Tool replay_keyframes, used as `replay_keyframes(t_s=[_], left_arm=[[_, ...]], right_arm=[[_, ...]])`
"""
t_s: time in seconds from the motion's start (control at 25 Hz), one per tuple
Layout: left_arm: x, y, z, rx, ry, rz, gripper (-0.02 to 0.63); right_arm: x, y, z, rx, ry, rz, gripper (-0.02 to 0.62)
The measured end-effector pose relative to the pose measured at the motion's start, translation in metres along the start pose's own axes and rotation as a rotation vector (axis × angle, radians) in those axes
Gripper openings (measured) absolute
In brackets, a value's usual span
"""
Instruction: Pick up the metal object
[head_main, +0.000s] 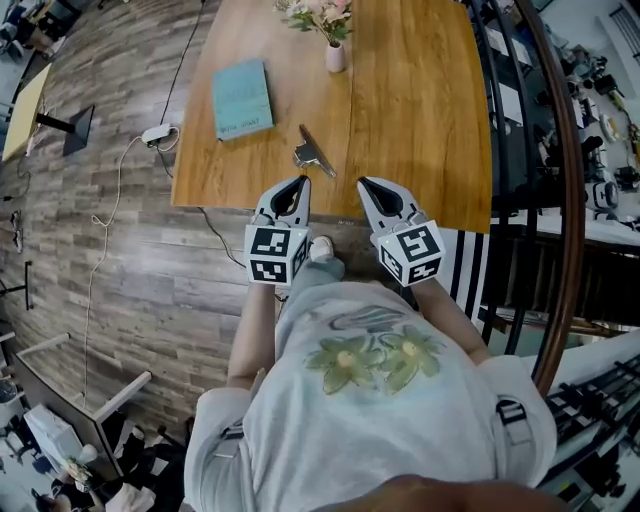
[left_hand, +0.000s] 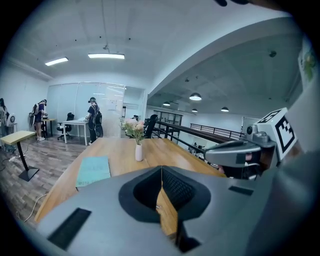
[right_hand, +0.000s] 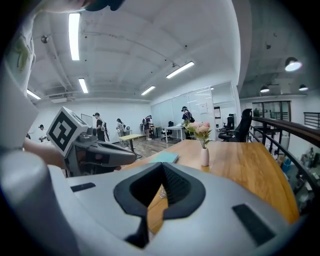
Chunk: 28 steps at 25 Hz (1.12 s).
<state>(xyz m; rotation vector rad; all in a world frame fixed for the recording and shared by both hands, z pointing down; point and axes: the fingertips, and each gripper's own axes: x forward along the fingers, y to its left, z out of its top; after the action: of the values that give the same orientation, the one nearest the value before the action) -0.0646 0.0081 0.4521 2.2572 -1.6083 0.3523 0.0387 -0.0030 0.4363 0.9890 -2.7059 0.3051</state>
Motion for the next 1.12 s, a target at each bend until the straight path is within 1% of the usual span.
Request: replay_keyframes(t_s=[0.24, 0.32, 0.48, 0.6, 0.64, 0.76, 0.88, 1.12], left_arm=[[0.019, 0.025, 0.009, 0.05, 0.001, -0.058, 0.018], [0.023, 0.034, 0.015, 0.07, -0.002, -0.077, 0.03], [0.032, 0.043, 0.024, 0.09, -0.001, -0.134, 0.11], [0.04, 0.037, 0.024, 0.119, 0.031, -0.191, 0.207], [0.042, 0.035, 0.024, 0.134, 0.038, -0.198, 0.224], [0.047, 0.033, 0.021, 0.165, 0.054, -0.205, 0.261], [0.05, 0.031, 0.009, 0.18, 0.086, -0.222, 0.29], [0.068, 0.036, -0.014, 0.226, 0.165, -0.222, 0.31]], right_arm=[[0.024, -0.009, 0.002, 0.005, -0.005, -0.059, 0.008], [0.029, -0.014, 0.004, 0.008, -0.008, -0.084, 0.008], [0.036, -0.023, 0.012, 0.004, -0.017, -0.124, 0.008], [0.034, -0.029, 0.013, -0.002, -0.01, -0.142, 0.008], [0.033, -0.031, 0.013, -0.003, -0.006, -0.146, 0.008], [0.032, -0.037, 0.014, 0.002, -0.002, -0.159, 0.008], [0.033, -0.038, 0.009, 0.008, 0.003, -0.162, 0.008], [0.049, -0.043, 0.008, 0.013, 0.016, -0.145, 0.008]])
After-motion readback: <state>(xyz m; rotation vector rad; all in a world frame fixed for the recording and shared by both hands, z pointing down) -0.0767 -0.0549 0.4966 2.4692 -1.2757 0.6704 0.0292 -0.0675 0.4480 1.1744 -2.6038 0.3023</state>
